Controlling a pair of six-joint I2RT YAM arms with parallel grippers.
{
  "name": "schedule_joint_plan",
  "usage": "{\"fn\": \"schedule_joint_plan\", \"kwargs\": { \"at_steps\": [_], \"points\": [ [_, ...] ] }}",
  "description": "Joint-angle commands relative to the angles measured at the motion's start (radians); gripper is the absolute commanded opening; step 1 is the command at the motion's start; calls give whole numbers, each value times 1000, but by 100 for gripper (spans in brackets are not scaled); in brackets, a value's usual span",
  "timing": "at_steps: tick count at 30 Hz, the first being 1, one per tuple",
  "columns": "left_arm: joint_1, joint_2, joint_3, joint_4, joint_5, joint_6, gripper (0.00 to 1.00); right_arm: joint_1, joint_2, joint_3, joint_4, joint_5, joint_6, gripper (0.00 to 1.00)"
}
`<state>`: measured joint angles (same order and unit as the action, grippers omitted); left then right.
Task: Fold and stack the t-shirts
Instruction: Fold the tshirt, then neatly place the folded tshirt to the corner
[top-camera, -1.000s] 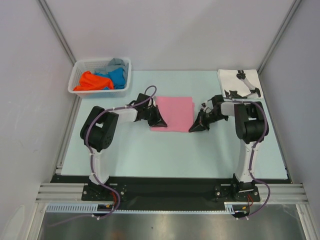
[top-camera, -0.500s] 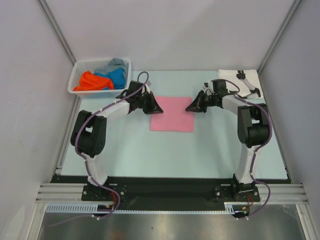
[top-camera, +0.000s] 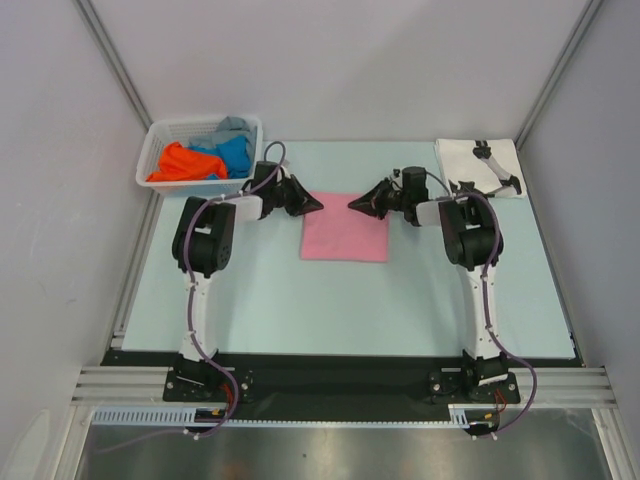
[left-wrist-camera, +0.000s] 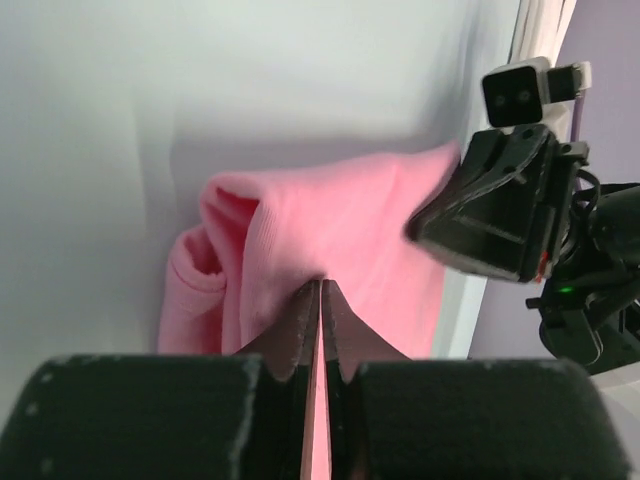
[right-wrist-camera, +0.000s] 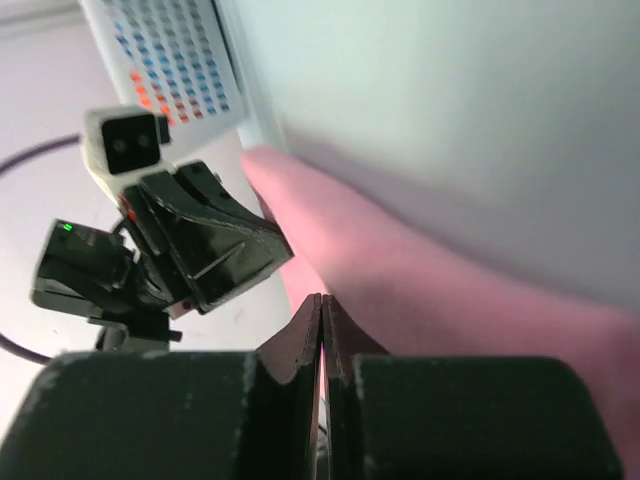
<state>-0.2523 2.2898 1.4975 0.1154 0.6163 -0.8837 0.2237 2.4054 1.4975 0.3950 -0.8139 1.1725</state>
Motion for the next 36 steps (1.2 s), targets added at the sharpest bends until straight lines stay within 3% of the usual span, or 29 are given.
{"fn": "schedule_joint_plan", "kwargs": {
  "at_steps": [1,6,9,10,11,15,17,18,20,24,28,32,36],
  "points": [
    [13,2,56,3,-21,40,7,-81,-5,56,62,39,3,5],
    [8,-79,72,-167,-41,150,9,-165,-6,105,-48,9,-69,6],
    [-11,-162,79,-303,-104,264,19,-181,-40,183,-210,-16,-178,6],
    [-33,-221,86,-341,-127,326,27,-182,-78,211,-275,-24,-227,8],
    [-50,-249,98,-376,-183,356,30,-182,-97,233,-429,-25,-269,10],
    [-172,-375,118,-552,-396,506,42,-182,-221,294,-786,36,-511,25],
    [-284,-438,103,-568,-519,595,49,-185,-301,268,-937,106,-618,39],
    [-327,-450,72,-562,-647,627,51,-187,-327,250,-976,139,-641,47],
    [-451,-475,38,-545,-739,710,55,-193,-398,169,-1036,205,-692,55],
    [-614,-471,-37,-488,-860,790,55,-218,-514,-12,-1027,240,-695,69],
    [-769,-408,-65,-439,-981,876,54,-299,-601,-143,-1018,243,-694,71],
    [-847,-319,-34,-421,-1166,937,53,-349,-686,-236,-1004,254,-706,72],
    [-889,-242,-10,-393,-1213,997,53,-373,-744,-295,-972,231,-694,72]
  ]
}}
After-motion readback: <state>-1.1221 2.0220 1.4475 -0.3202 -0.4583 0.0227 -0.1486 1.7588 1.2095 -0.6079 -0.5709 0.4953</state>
